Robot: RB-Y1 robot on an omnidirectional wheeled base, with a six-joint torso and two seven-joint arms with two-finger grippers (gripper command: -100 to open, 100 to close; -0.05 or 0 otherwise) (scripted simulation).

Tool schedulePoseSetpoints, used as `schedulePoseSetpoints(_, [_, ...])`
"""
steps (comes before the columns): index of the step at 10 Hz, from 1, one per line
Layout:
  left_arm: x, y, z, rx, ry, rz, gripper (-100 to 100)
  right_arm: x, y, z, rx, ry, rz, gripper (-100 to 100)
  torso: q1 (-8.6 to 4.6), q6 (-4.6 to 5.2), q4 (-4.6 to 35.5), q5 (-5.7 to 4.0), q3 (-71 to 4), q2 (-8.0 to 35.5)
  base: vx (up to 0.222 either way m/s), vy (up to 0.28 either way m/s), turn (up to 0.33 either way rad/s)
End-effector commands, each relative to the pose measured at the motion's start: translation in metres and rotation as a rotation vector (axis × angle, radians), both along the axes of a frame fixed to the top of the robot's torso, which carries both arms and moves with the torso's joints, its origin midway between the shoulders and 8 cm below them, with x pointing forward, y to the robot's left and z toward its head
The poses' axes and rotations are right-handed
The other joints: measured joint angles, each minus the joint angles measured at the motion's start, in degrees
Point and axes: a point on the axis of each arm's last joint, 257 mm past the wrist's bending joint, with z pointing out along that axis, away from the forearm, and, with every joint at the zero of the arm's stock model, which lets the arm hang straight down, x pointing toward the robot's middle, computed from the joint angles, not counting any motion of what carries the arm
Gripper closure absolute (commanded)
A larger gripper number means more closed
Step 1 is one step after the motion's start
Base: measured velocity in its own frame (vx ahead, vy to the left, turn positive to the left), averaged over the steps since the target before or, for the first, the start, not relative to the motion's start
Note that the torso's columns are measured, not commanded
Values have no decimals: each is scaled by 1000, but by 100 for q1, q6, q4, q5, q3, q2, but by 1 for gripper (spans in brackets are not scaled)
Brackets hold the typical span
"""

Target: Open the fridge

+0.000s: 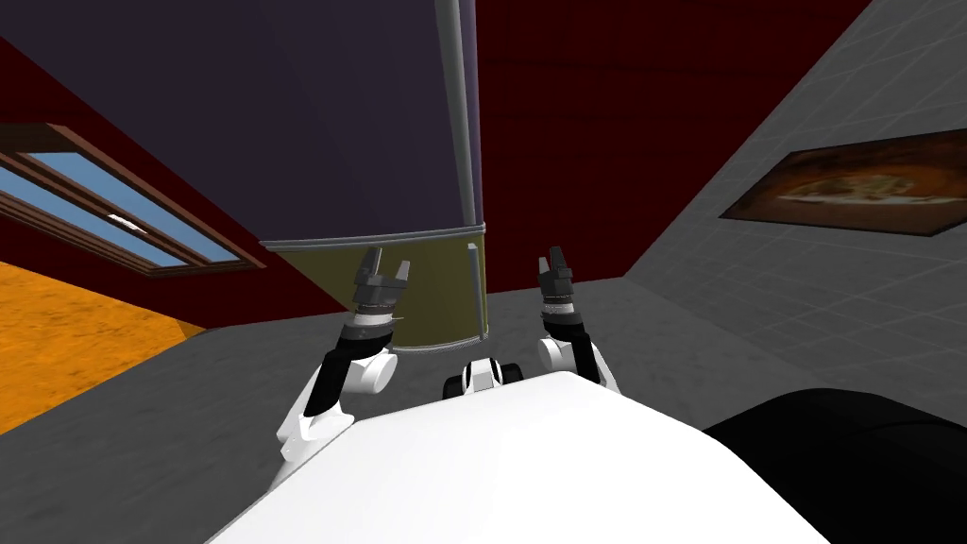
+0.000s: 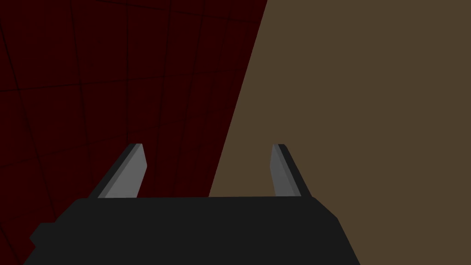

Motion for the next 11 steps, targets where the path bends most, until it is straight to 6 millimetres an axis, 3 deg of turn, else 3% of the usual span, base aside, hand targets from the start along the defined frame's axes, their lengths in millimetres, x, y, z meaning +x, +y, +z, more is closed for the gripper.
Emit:
schedulePoseSetpoints(1, [7, -21, 5, 43, 1, -57, -100, 0, 0, 0, 0, 0, 0, 0, 11, 0, 2, 2, 4, 7, 8, -97, 74])
schedulePoseSetpoints(6, [28, -62, 1, 171, 47, -158, -100, 0, 0, 0, 0, 0, 0, 0, 4, -1, -1, 1, -3, -5, 25, -131, 127])
schedulePoseSetpoints(11, [46, -88, 0, 296, 72, -202, -100, 0, 0, 0, 0, 0, 0, 0, 2, 1, 2, -1, 3, 5, 11, -112, 88])
